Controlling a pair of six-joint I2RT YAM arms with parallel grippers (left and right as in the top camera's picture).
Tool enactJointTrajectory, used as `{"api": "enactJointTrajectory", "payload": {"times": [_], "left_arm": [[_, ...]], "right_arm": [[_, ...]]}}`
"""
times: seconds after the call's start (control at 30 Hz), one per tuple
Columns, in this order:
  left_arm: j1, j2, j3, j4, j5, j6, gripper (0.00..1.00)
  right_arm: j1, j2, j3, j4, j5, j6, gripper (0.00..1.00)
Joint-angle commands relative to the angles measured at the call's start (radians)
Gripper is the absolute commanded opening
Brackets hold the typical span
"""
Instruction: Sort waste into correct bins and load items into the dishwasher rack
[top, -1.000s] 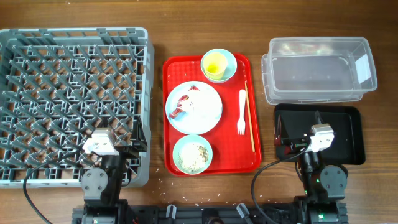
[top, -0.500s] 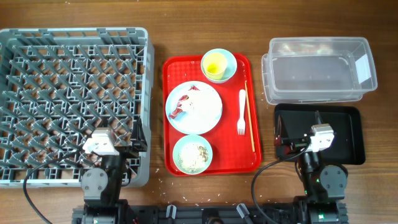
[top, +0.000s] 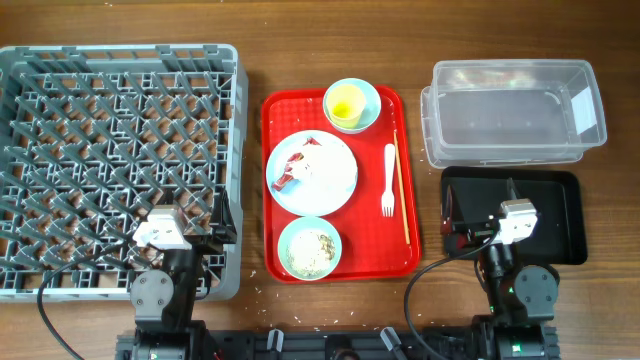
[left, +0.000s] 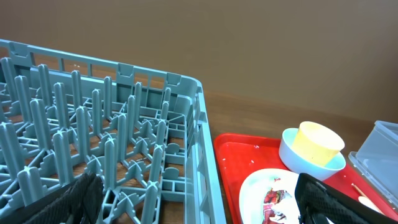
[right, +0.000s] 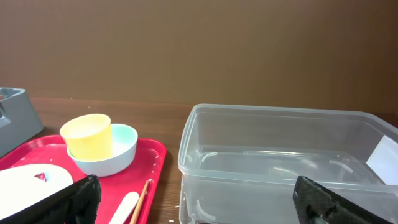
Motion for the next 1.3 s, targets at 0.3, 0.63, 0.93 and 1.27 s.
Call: {"api": "enactJointTrajectory", "payload": {"times": [0.3, 0.63, 0.93, 1.27], "left_arm": [[-0.006, 0.000, -0.008, 0.123, 0.381, -0.417, 1.00], [-0.006, 0.000, -0.008, 0.476, 0.516, -0.527, 1.00], [-0.006, 0.000, -0.008, 0.497, 0.514, -0.414, 1.00], [-0.006, 0.000, -0.008, 0.290, 0.477, -0.171, 1.00]], "right_arm": [[0.001, -0.008, -0.002, 0.002, 0.014, -0.012, 1.00], [0.001, -0.008, -0.002, 0.002, 0.014, -0.012, 1.00], [0.001, -0.008, -0.002, 0.002, 0.014, -0.013, 1.00], [0.001, -0.008, -0.002, 0.002, 0.014, -0.013, 1.00]]}}
